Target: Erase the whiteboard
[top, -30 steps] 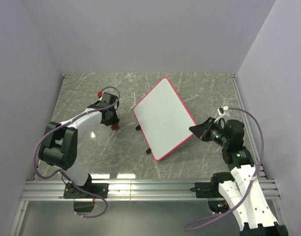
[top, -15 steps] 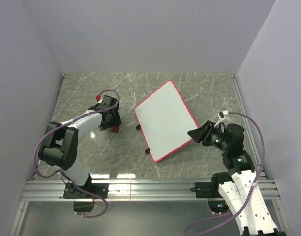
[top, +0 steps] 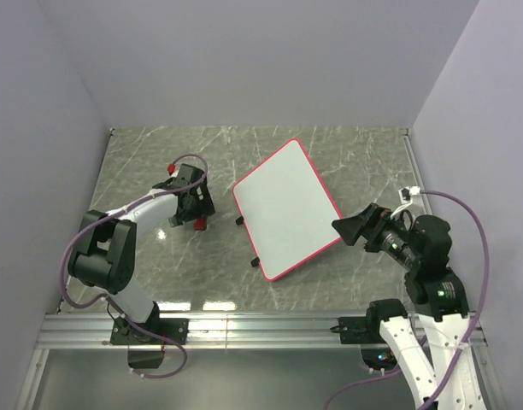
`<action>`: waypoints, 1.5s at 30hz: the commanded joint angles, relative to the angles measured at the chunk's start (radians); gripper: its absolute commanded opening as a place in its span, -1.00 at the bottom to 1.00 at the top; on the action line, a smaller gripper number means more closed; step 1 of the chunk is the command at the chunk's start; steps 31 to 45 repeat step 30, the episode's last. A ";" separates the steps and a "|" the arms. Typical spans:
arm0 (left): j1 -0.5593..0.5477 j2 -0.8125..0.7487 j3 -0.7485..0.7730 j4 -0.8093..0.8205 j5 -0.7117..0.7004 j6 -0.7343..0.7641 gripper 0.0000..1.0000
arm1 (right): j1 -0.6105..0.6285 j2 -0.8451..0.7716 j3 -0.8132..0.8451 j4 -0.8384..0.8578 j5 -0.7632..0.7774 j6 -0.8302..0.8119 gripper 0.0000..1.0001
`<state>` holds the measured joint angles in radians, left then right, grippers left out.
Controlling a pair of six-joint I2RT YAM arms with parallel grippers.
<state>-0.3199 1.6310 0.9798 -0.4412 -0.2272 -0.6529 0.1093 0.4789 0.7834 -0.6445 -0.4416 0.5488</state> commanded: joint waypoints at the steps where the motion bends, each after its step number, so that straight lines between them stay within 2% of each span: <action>1: 0.002 -0.075 0.106 -0.010 0.037 -0.013 0.92 | 0.007 -0.005 0.108 -0.081 0.029 -0.033 0.98; 2: 0.002 -0.083 0.161 -0.016 0.049 -0.011 0.99 | 0.009 -0.003 0.141 -0.092 0.024 -0.030 0.97; 4: 0.001 -0.089 0.233 -0.060 0.068 -0.013 0.99 | 0.009 -0.003 0.175 -0.118 0.011 -0.018 0.96; 9: -0.027 -0.028 0.598 -0.226 0.051 0.005 0.99 | 0.009 -0.034 0.182 -0.179 -0.025 -0.032 0.95; 14: -0.044 0.039 0.929 -0.388 0.068 0.015 0.99 | 0.033 -0.043 0.163 -0.201 0.014 -0.046 0.95; 17: -0.053 0.043 1.008 -0.464 0.069 0.004 0.99 | 0.047 -0.030 0.169 -0.181 0.001 -0.035 0.95; 19: -0.064 0.008 0.998 -0.468 0.078 0.003 0.99 | 0.061 -0.022 0.181 -0.169 -0.006 -0.027 0.95; 26: -0.073 -0.187 0.771 -0.389 0.092 -0.002 0.99 | 0.104 -0.033 0.192 -0.190 0.006 -0.030 0.95; 30: -0.091 -0.275 0.706 -0.398 0.046 0.036 0.99 | 0.127 -0.056 0.162 -0.192 0.027 0.002 0.95; 45: -0.091 -0.275 0.706 -0.398 0.046 0.036 0.99 | 0.127 -0.056 0.162 -0.192 0.027 0.002 0.95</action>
